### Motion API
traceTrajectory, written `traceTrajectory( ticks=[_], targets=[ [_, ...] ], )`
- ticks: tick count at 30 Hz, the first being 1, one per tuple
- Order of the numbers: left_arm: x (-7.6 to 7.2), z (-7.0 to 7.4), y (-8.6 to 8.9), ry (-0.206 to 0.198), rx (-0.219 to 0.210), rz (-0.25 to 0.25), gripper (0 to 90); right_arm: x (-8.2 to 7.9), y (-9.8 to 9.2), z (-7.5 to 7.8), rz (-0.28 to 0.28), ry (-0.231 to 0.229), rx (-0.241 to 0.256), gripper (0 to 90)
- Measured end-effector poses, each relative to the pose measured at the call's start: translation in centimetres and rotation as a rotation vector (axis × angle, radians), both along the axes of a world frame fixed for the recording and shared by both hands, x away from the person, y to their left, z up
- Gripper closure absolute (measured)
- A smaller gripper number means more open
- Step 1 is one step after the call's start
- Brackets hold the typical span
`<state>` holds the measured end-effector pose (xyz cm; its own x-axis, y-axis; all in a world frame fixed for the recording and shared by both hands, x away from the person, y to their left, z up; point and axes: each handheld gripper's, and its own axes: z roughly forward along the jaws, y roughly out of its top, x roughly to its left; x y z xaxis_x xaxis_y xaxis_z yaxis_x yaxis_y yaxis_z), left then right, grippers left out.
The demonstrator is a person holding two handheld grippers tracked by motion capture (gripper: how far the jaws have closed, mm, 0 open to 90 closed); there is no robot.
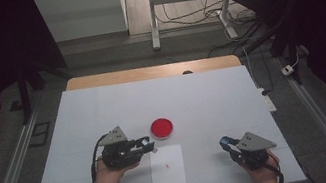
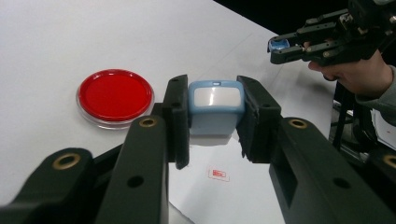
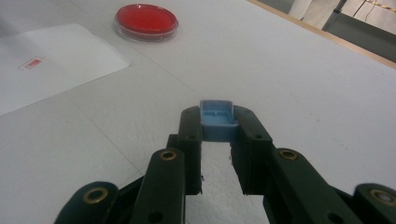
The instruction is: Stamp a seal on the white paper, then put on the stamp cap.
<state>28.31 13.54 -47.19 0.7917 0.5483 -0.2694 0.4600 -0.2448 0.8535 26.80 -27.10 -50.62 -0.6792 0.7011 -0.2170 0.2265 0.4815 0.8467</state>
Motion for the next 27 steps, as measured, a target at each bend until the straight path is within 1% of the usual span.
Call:
traceTrajectory(
  ticks=[6,15,21,23,27],
  targets=[
    [0.04,0.07,0.1,-0.001,-0.002,0.004,67.1,0.0,0.09,-0.03,0.0,0.0,-0.002,73.8],
    [0.11,-0.05,-0.25,0.003,0.0,0.002,67.0,0.05,0.2,-0.09,0.006,0.002,0.0,73.8],
    [0.14,-0.08,-0.5,0.001,0.0,-0.003,67.1,0.02,0.15,0.02,-0.001,-0.001,0.005,73.8],
    [0.11,-0.07,-0.49,0.0,0.0,-0.002,67.0,-0.01,0.24,-0.01,-0.002,-0.001,-0.001,73.8],
    [0.08,-0.01,-0.49,-0.002,-0.005,0.001,67.0,0.04,0.51,-0.09,0.011,0.001,-0.003,73.8]
  ],
)
